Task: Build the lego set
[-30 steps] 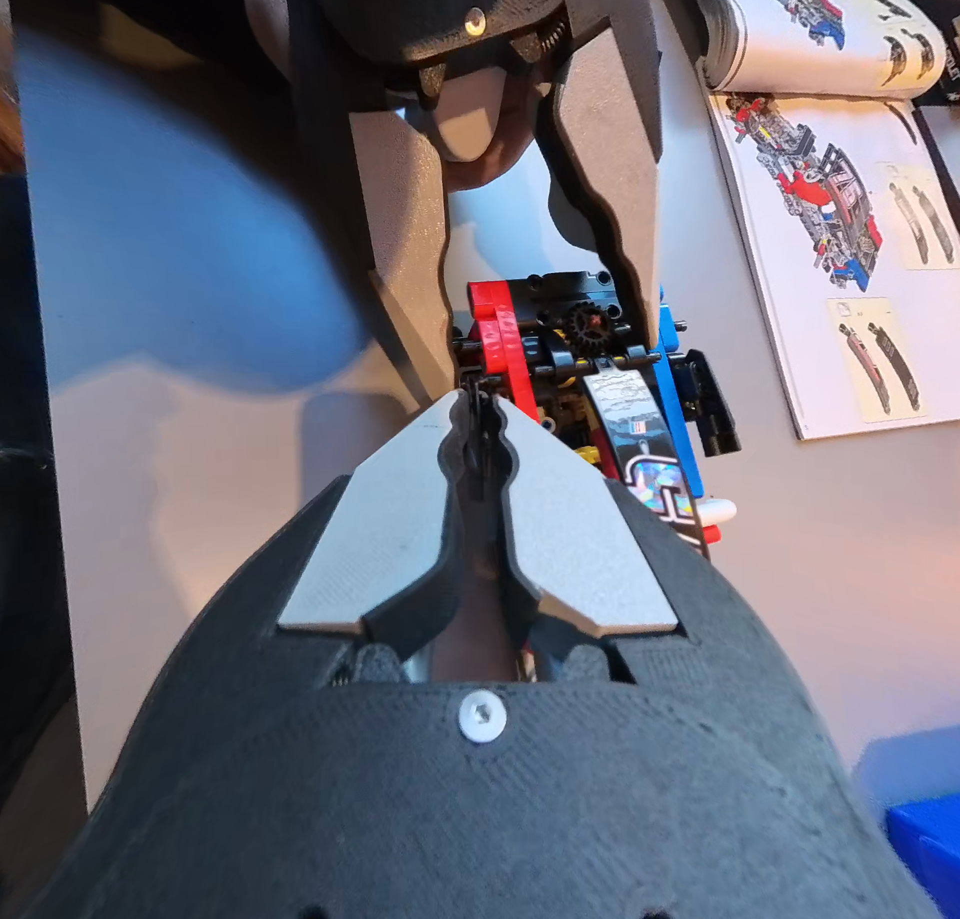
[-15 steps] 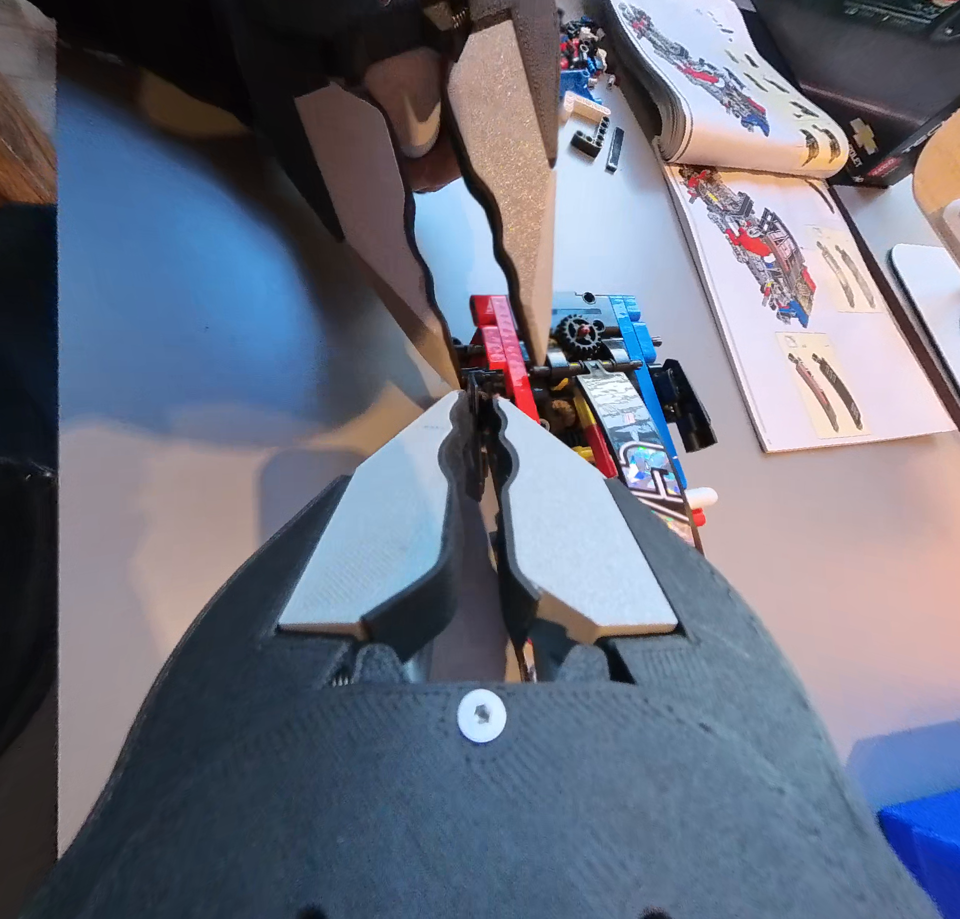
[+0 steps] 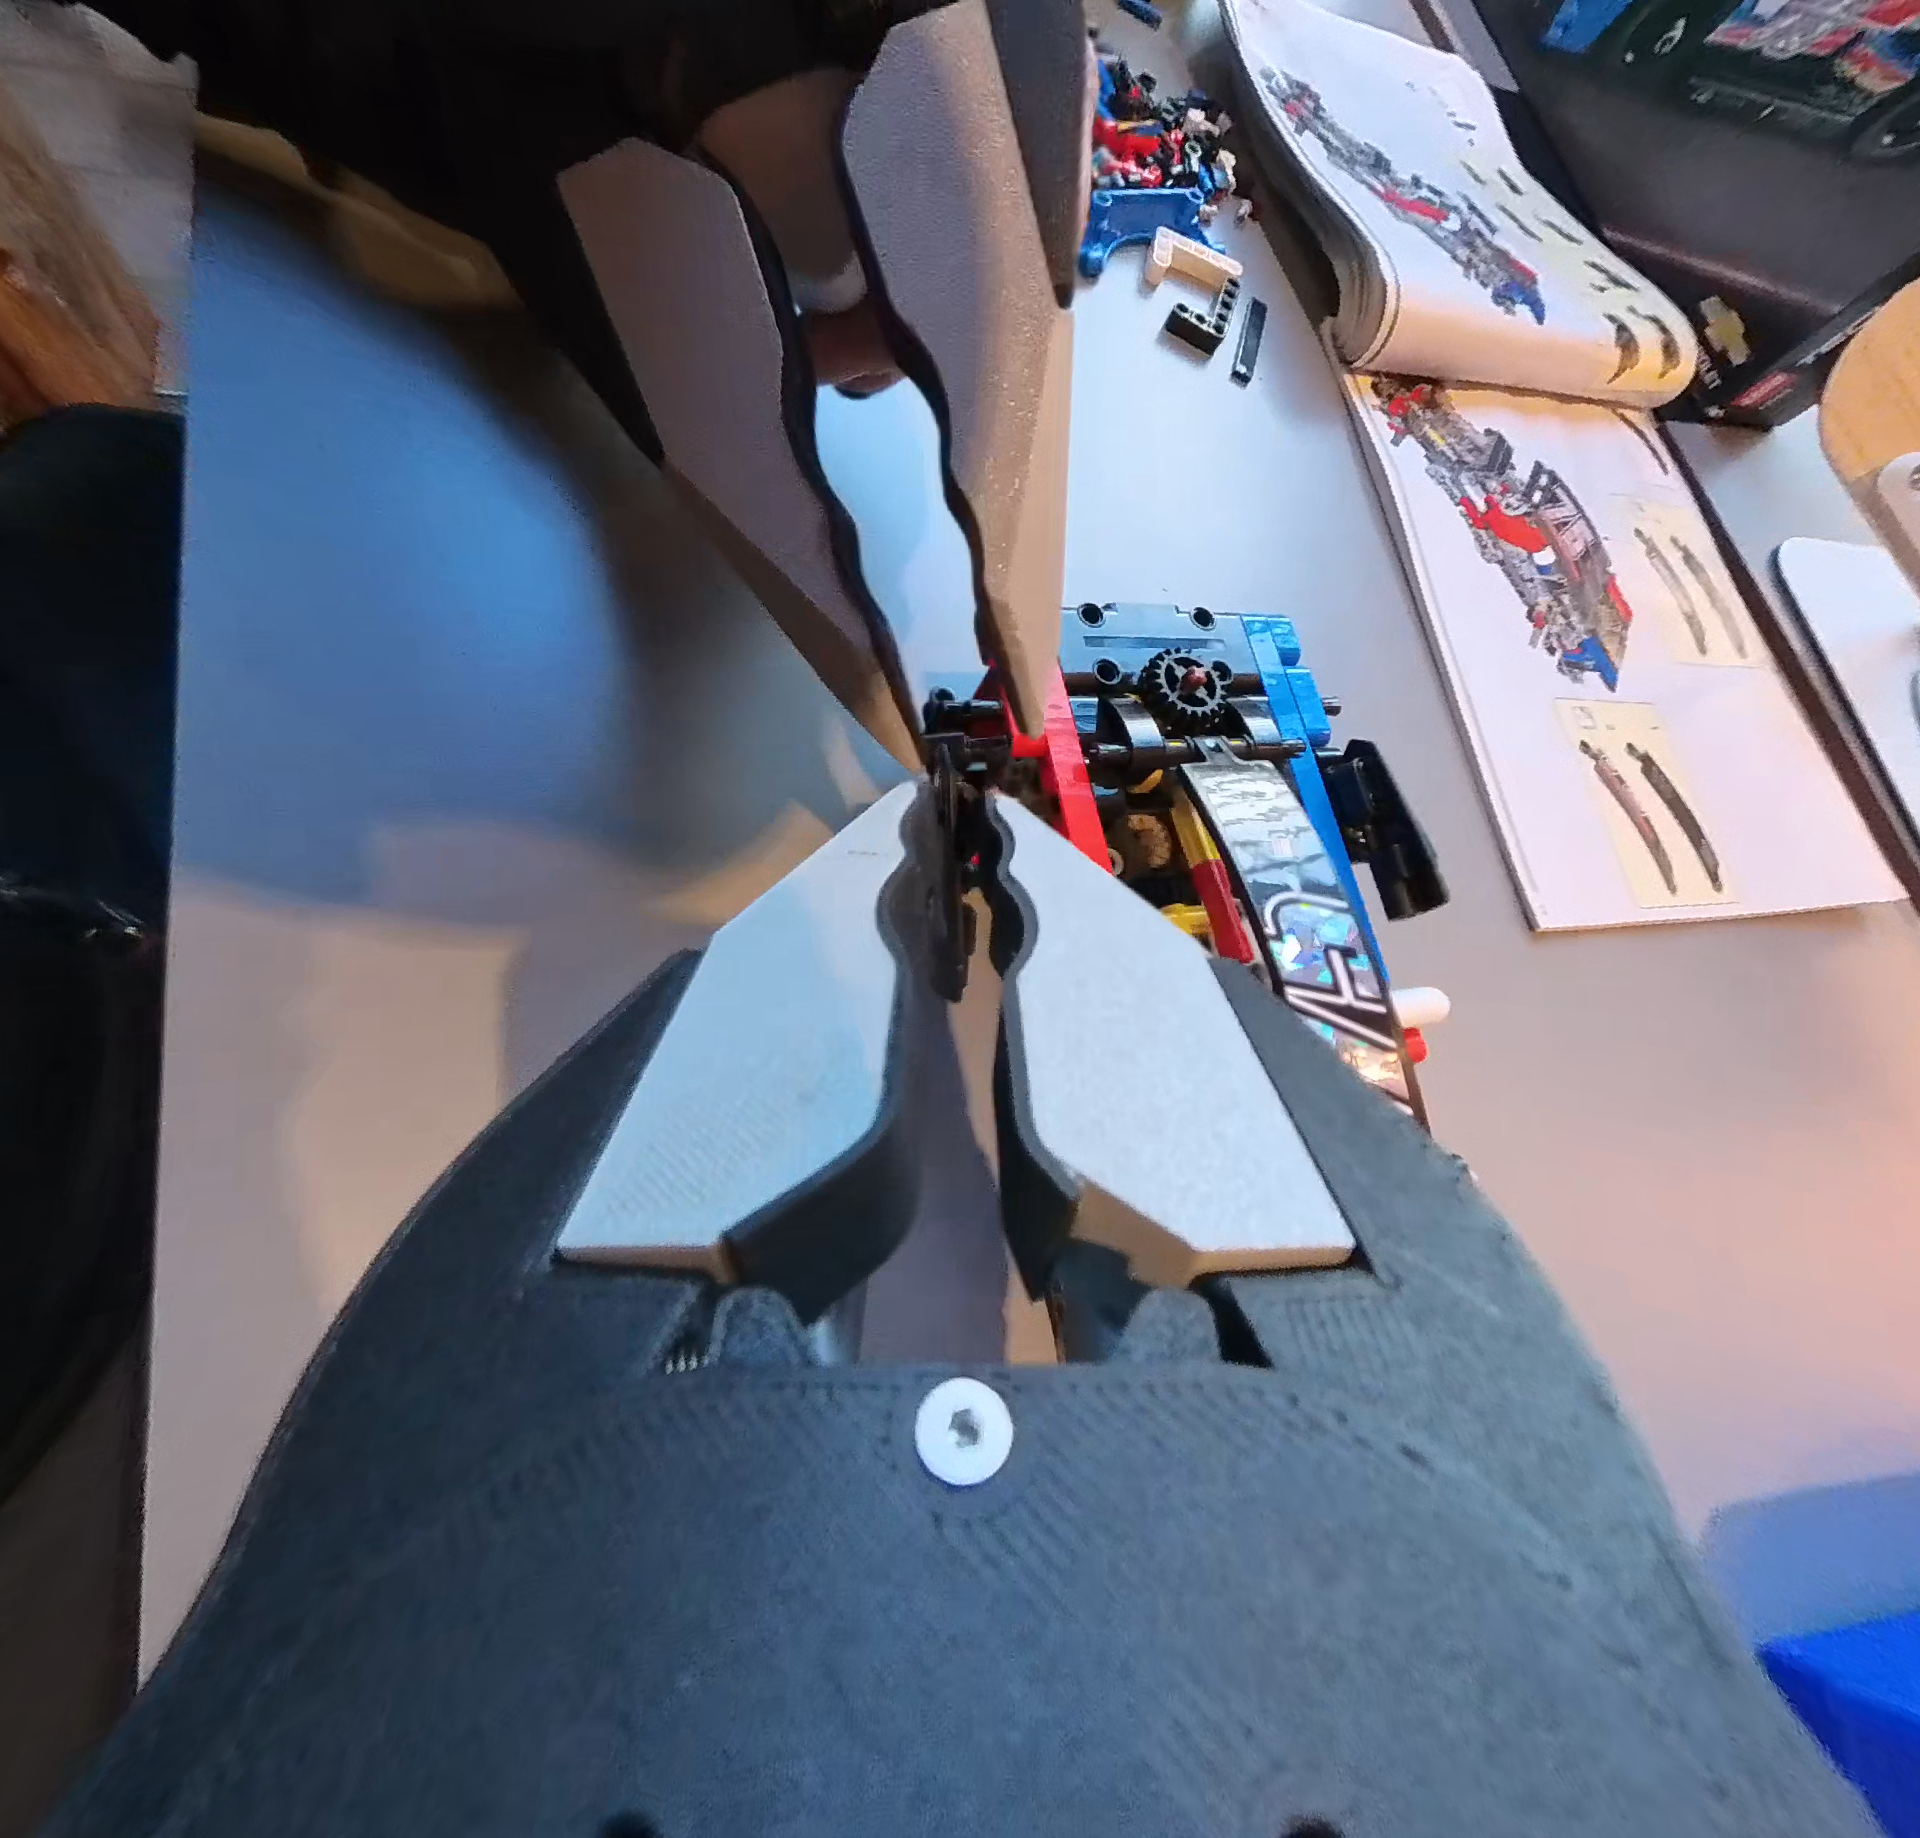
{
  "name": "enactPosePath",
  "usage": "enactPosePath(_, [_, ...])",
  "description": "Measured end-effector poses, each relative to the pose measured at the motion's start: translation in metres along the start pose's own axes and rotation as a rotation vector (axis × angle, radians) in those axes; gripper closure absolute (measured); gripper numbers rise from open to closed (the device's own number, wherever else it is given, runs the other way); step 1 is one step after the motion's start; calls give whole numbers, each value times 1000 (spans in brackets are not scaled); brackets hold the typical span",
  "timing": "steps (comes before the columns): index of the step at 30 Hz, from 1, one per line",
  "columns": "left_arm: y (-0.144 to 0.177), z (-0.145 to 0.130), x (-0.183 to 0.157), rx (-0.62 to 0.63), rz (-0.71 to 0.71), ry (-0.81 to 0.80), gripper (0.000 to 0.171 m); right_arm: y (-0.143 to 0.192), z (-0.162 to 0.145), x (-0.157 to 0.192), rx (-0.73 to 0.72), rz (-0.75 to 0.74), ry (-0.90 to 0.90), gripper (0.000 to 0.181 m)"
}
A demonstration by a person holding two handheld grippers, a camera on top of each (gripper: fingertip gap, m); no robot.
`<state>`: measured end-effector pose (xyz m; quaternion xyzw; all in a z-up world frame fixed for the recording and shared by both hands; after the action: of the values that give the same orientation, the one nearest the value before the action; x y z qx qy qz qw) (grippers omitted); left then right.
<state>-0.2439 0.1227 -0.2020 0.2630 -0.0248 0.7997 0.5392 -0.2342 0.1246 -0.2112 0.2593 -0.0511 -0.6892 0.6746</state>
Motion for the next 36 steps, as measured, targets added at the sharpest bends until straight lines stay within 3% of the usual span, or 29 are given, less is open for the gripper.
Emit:
enactPosePath(4, [8, 5, 1, 8, 25, 305, 152, 6, 8, 3, -46, -103, 153, 178])
enactPosePath(8, [14, 10, -10, 21, -12, 675, 143, 10, 16, 3, -49, -290, 467, 177])
enactPosePath(10, [13, 11, -16, 5, -16, 782, 140, 7, 19, 12, -41, -324, 602, 177])
enactPosePath(17, [18, 22, -31, -93, -14, 942, 156, 12, 30, 33, -101, -376, 760, 178])
enactPosePath(28, [27, 35, -39, -278, -92, 1159, 159, 18, 43, 45, -179, -460, 921, 179])
enactPosePath(36, [29, 28, -36, -292, -77, 1122, 160, 13, 40, 41, -196, -459, 909, 179])
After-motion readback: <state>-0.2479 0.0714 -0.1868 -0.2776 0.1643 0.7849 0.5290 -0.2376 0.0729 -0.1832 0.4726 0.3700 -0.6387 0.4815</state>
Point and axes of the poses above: each gripper's, where its closed fingertips meet, y back along the fingers, z out of its top, x = y × z across the jaws, the point moved 1 cm from there along y, back along the fingers, and after that the axes turned 10 degrees about -x, right-handed, at the moved point
